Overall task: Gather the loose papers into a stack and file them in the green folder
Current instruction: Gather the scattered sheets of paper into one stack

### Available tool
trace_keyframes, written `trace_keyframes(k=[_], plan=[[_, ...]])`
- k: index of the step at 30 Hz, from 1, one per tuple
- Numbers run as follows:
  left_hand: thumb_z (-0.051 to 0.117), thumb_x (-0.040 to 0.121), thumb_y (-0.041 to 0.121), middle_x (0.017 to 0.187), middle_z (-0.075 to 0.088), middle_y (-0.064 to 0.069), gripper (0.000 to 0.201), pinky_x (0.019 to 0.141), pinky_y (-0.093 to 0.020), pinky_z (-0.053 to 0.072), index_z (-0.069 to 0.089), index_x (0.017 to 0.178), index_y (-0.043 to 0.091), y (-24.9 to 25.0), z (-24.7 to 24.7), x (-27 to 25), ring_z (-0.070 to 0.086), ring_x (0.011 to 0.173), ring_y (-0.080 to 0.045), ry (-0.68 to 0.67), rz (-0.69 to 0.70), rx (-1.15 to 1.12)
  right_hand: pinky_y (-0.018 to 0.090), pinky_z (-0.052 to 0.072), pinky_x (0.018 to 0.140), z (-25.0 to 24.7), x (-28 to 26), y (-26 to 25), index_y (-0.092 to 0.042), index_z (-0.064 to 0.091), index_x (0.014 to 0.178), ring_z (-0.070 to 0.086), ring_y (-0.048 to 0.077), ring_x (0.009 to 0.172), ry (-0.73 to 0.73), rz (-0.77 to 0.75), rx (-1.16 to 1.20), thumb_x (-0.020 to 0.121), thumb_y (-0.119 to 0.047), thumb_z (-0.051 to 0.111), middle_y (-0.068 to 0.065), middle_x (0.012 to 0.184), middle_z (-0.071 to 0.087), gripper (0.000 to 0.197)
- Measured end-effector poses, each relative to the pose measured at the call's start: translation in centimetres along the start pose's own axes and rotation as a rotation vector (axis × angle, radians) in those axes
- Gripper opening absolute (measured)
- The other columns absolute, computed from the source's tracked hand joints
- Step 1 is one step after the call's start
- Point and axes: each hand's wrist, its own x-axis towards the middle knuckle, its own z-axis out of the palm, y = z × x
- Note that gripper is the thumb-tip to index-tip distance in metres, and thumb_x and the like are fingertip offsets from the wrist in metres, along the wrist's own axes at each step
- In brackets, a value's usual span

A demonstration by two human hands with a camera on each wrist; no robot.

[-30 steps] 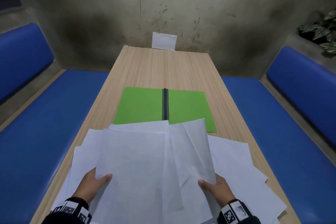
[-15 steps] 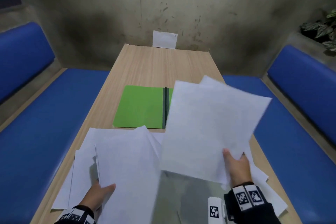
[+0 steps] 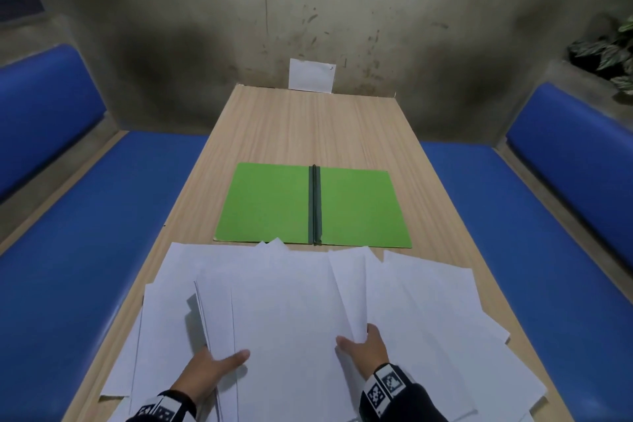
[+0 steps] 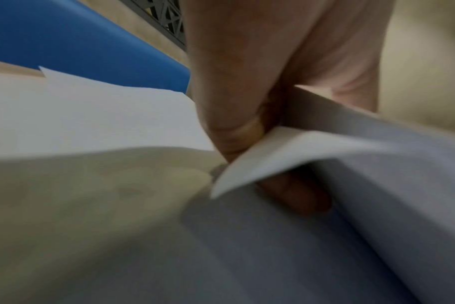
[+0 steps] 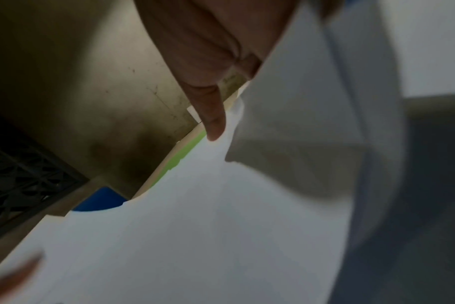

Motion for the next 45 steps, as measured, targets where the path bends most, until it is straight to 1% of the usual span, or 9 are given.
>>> trace_keyframes(k=[11,14,19,21,25,30,36,42,45], plan=[[0.068,0.079,-0.001,0.098,0.066,-0.008,0.034,0.101,-0.039,0.040,0.057,0.110,0.008,0.0,-0.1,-0.7,0.057,0.104,-0.027,-0.012,0.106,-0.047,0.033,0.051,0.082,-1.2,0.1,1.0,0.003,0.061,0.115,0.065,0.029,0.096,-0.163,0.064,0.206,0.040,-0.026,0.083,0.014,0.102,0.070,0.083],[0.073,0.073,0.000,0.082,0.075,0.003,0.020,0.081,-0.027,0.054,0.065,0.086,0.013,0.9,0.0,-1.5,0.062,0.099,-0.027,0.015,0.178,-0.145,0.038,0.049,0.095,-2.0,0.3,0.9,-0.009,0.057,0.117,0.065,0.025,0.101,-0.147,-0.060,0.369,0.014,-0.044,0.093,0.010,0.108,0.070,0.114],[0.092,0.030,0.032,0.103,0.073,-0.016,0.077,0.089,-0.037,0.055,0.067,0.098,0.004,2.6,0.0,-2.6,0.067,0.101,-0.030,0.022,0.242,-0.280,0.038,0.059,0.075,-3.9,-2.2,-2.0,-0.005,0.064,0.108,0.071,0.030,0.090,-0.303,-0.186,0.553,0.044,-0.016,0.090,0.017,0.101,0.073,0.070],[0.092,0.023,0.043,0.100,0.074,-0.013,0.092,0.098,-0.046,0.047,0.065,0.102,0.004,3.9,0.1,-3.4,0.066,0.099,-0.030,0.043,0.270,-0.300,0.044,0.056,0.081,-4.8,-2.7,-3.4,-0.002,0.067,0.103,0.070,0.035,0.089,-0.309,-0.263,0.530,0.034,-0.024,0.093,0.019,0.096,0.074,0.077],[0.088,0.054,0.024,0.072,0.074,0.008,0.046,0.085,-0.032,0.051,0.065,0.090,0.007,7.0,0.4,-5.4,0.065,0.078,-0.014,0.075,0.374,-0.234,0.043,0.057,0.081,-7.0,-4.4,-6.4,-0.001,0.071,0.096,0.071,0.033,0.088,-0.245,-0.417,0.422,0.020,-0.040,0.093,0.018,0.093,0.075,0.089],[0.079,0.062,-0.007,0.052,0.068,0.020,0.031,0.082,-0.021,0.049,0.065,0.074,0.017,9.0,0.7,-7.7,0.064,0.057,0.010,0.080,0.417,-0.114,0.045,0.055,0.087,-8.8,-6.6,-8.5,-0.017,0.075,0.086,0.071,0.024,0.091,-0.261,-0.567,0.273,0.050,-0.031,0.089,0.007,0.093,0.077,0.041],[0.085,0.049,0.051,0.063,0.057,0.008,0.049,0.070,-0.025,0.044,0.055,0.060,0.012,8.1,0.9,-6.7,0.048,0.064,-0.013,0.038,0.373,0.012,0.020,0.054,0.076,-7.9,-7.3,-7.8,-0.018,0.076,0.089,0.070,0.018,0.096,-0.353,-0.676,0.252,0.061,-0.010,0.078,0.004,0.097,0.076,0.030],[0.080,0.036,0.059,0.073,0.050,-0.002,0.064,0.061,-0.021,0.038,0.051,0.072,0.014,8.3,0.9,-6.3,0.043,0.069,-0.012,0.127,0.380,-0.003,0.024,0.054,0.075,-8.2,-7.3,-7.7,-0.015,0.072,0.095,0.071,0.016,0.091,-0.299,-0.719,0.380,0.045,-0.053,0.085,0.005,0.094,0.076,0.064],[0.085,0.059,0.031,0.057,0.065,0.013,0.032,0.068,-0.018,0.042,0.065,0.071,0.011,9.4,1.2,-7.4,0.060,0.059,-0.001,0.108,0.391,-0.048,0.029,0.055,0.078,-8.9,-7.0,-8.1,-0.002,0.065,0.104,0.069,0.019,0.091,-0.286,-0.734,0.536,0.048,-0.055,0.080,0.011,0.099,0.073,0.078]])
